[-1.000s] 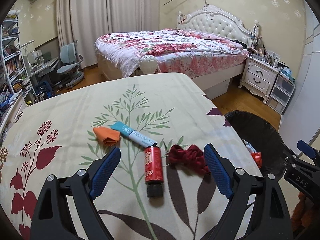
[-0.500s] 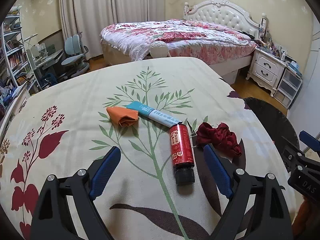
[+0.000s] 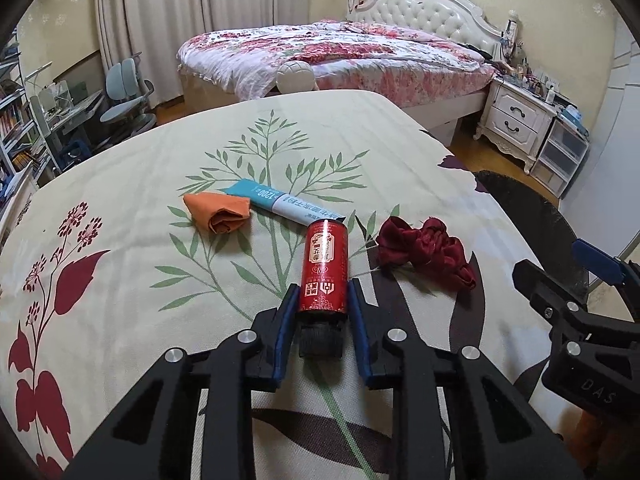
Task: Collect trash
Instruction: 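Move back to the bed and grasp the red can with the left gripper, then grasp the dark red cloth with the right gripper, then carry the red can and dark red cloth over the trash bin with both grippers, then open both grippers to drop the red can and dark red cloth into the bin, then move both grippers back to the bed toward the orange cloth and blue tube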
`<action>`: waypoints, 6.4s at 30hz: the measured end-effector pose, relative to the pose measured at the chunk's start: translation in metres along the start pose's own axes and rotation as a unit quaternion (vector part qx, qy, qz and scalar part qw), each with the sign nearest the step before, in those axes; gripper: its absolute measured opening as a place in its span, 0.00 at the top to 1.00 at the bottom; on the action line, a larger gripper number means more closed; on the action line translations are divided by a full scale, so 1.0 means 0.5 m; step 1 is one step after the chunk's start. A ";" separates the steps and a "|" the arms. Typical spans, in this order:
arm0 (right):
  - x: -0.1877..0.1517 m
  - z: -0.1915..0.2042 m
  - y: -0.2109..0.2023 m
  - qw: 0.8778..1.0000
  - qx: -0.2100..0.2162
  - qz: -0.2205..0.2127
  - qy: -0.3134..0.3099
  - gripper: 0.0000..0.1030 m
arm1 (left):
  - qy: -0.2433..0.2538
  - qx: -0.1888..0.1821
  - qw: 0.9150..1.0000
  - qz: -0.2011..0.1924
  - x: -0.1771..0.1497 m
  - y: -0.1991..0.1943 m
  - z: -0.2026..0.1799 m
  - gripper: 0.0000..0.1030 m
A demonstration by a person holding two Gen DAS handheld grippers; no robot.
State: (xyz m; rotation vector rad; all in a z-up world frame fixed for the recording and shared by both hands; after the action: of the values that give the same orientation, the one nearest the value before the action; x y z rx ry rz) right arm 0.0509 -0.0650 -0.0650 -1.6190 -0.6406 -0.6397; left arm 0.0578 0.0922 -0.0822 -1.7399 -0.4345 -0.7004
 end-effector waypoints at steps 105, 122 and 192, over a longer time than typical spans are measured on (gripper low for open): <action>0.047 -0.311 0.053 0.987 -0.114 -0.014 0.113 0.73 | 0.095 -0.046 0.990 -0.088 0.154 0.097 -0.287 0.73; 0.045 -0.335 0.102 0.985 -0.122 0.004 0.126 0.72 | 0.112 -0.050 0.990 -0.070 0.166 0.147 -0.323 0.73; 0.051 -0.113 0.015 0.995 -0.075 -0.021 0.065 0.05 | -0.007 0.101 0.991 -0.086 0.089 -0.031 0.010 0.15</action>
State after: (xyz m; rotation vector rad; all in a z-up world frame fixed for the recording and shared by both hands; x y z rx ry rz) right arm 0.0710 -0.1207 -0.0450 -1.6904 -0.5418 -0.8347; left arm 0.0829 0.0984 -0.0425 -1.5308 -0.6482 -0.7393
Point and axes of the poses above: each gripper's, at about its wrist camera, not at the fingertips, and y roughly the way its jaws point, z to its left, x to its top, the point moved 4 cm from there along y, roughly the way its jaws point, and after that the axes turned 13 degrees about -x, right-handed, at the moved point
